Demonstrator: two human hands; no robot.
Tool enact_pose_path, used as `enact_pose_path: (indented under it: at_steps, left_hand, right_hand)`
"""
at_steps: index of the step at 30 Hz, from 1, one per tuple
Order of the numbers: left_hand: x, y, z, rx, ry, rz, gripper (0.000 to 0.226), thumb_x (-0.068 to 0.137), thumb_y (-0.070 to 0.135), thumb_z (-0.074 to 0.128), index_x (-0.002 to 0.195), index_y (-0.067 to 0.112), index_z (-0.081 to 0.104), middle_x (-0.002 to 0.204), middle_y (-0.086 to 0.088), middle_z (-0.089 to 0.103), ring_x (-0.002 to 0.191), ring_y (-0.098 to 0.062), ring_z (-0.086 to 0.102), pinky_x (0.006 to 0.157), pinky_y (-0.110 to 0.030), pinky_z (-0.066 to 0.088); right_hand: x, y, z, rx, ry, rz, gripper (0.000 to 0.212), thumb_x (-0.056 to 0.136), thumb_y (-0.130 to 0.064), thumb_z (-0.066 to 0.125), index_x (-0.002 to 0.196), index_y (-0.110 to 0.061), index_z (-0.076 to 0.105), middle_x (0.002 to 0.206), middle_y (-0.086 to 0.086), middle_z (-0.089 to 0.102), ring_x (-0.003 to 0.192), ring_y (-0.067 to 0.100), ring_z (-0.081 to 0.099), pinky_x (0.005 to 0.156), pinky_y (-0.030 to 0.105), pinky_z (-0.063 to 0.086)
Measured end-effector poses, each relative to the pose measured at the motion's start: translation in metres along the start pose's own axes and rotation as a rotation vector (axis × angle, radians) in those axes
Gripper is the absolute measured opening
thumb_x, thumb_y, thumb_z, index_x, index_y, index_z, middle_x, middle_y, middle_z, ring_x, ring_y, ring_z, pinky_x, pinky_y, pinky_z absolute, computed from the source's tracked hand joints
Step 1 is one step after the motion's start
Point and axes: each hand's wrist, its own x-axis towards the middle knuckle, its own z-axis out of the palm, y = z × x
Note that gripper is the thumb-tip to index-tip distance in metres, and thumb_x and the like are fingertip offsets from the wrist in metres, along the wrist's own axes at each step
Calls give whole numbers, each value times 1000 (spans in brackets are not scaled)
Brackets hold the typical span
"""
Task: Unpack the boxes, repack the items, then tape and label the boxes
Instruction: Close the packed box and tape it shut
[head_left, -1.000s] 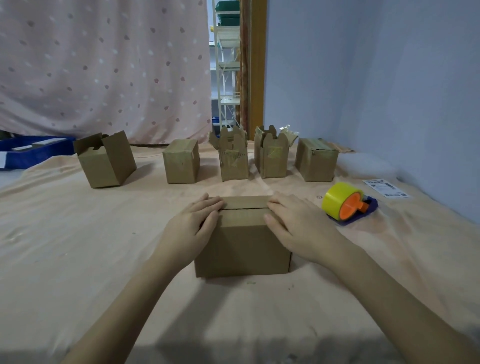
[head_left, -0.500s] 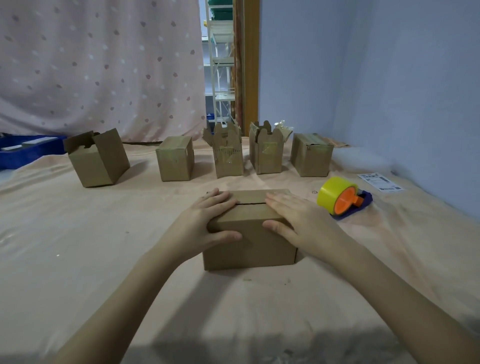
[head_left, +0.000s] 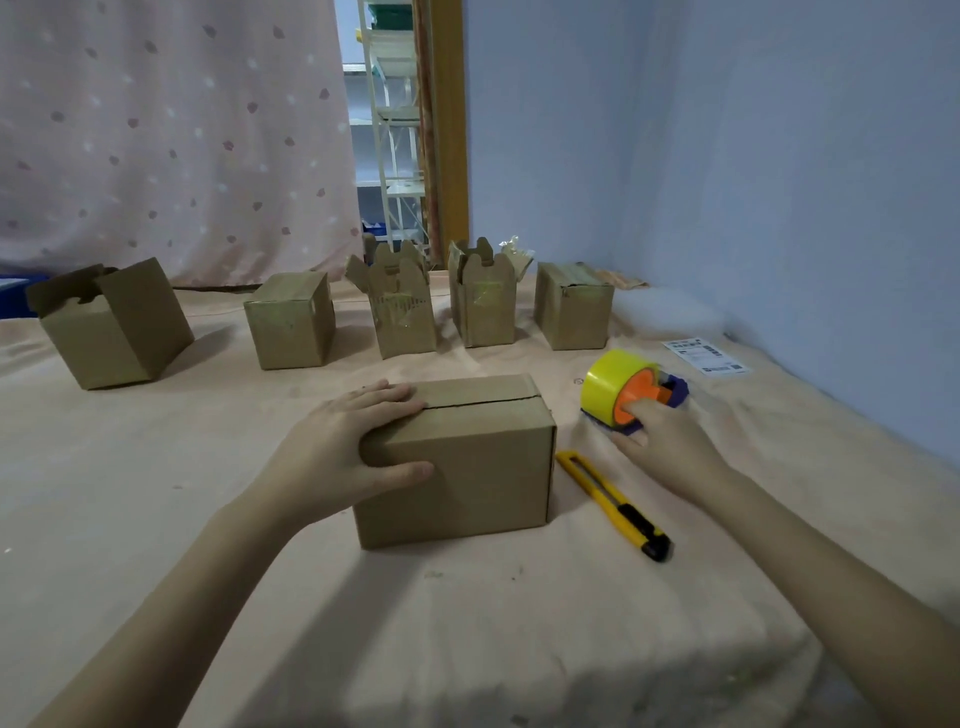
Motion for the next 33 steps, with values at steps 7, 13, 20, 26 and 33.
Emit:
enact_pose_path:
  at_steps: [7,13,20,26,33]
  left_hand:
    - [3,8,-4,120,0,36,88,60,77,41,134,32,52,144,17,42,136,-5,33,107,-20,20]
    - [4,17,-4,170,42,46,77,79,71,23,125,23,61,134,12,54,125,-10,44,101,-28,34]
    - [5,22,0,358,254,172,46,93,37,35,90,13,74,87,5,66,84,-19,51,74,-32,45]
    - [12,27,5,368,281,156,41,87,22,37,80,8,75,78,-3,63,72,-26,54,64,-30,45]
    - [16,44,0,-68,91,-138,41,94,29,55,132,14,50,103,3,58,90,-14,53,74,-17,34]
  right_hand:
    - [18,-2,9,-67,-29,39,35,83,-35,65,66,-21,37,64,-1,45,65,30,56,55,38,43]
    - [18,1,9,-312,122,-243,39,66,-18,86,56,-11,49,57,11,58,53,32,54,52,29,30]
    - [14,-26,-19,-208,336,-330,33,80,-28,66,64,-13,41,59,8,51,55,26,48,53,30,32]
    - [8,-99,-69,69,536,-341,49,91,-41,36,89,7,48,53,-1,33,40,17,24,44,18,10]
    - [14,-169,-98,182,529,-351,33,99,-40,41,83,-12,37,56,-8,38,47,11,41,44,28,29]
